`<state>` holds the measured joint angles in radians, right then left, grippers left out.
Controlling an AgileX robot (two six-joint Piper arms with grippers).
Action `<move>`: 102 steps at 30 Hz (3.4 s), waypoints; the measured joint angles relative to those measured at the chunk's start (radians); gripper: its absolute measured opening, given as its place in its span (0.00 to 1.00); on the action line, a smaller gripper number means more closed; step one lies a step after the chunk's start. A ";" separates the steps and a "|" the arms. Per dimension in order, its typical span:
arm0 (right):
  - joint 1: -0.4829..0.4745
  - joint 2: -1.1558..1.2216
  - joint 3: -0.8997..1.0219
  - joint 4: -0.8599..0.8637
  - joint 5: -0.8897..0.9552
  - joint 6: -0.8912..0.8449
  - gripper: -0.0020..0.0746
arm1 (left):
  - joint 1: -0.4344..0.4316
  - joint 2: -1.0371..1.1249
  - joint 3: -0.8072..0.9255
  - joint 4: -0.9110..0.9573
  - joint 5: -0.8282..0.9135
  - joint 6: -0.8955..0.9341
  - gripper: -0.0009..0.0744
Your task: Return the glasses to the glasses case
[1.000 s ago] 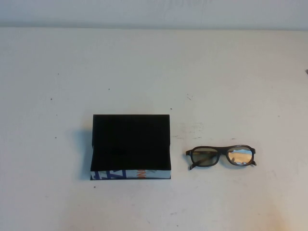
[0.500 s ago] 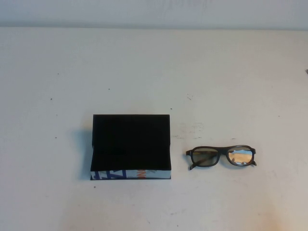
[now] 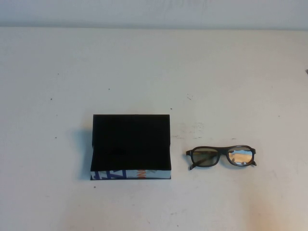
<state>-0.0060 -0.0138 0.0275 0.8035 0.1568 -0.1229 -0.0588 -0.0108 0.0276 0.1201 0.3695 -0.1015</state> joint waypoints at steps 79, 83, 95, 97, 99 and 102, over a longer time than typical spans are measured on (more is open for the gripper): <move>0.498 1.609 -1.159 -0.803 0.681 -0.970 0.53 | 0.002 0.000 0.000 0.000 0.000 0.000 0.01; 0.484 1.661 -1.185 -0.829 0.670 -1.012 0.54 | 0.002 0.000 0.000 0.000 0.000 0.000 0.01; 0.465 1.827 -1.318 -0.838 0.682 -1.071 0.55 | 0.002 0.000 0.000 0.000 0.000 0.000 0.01; 0.457 1.844 -1.321 -0.838 0.686 -1.071 0.55 | 0.002 0.000 0.000 0.000 0.000 0.000 0.01; 0.450 1.857 -1.322 -0.838 0.695 -1.075 0.55 | 0.002 0.000 0.000 0.000 0.000 0.000 0.01; 0.448 1.867 -1.322 -0.836 0.702 -1.095 0.55 | 0.002 0.000 0.000 0.000 0.000 0.000 0.01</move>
<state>0.4418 1.8528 -1.2948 -0.0325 0.8585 -1.2176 -0.0573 -0.0108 0.0276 0.1201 0.3695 -0.1015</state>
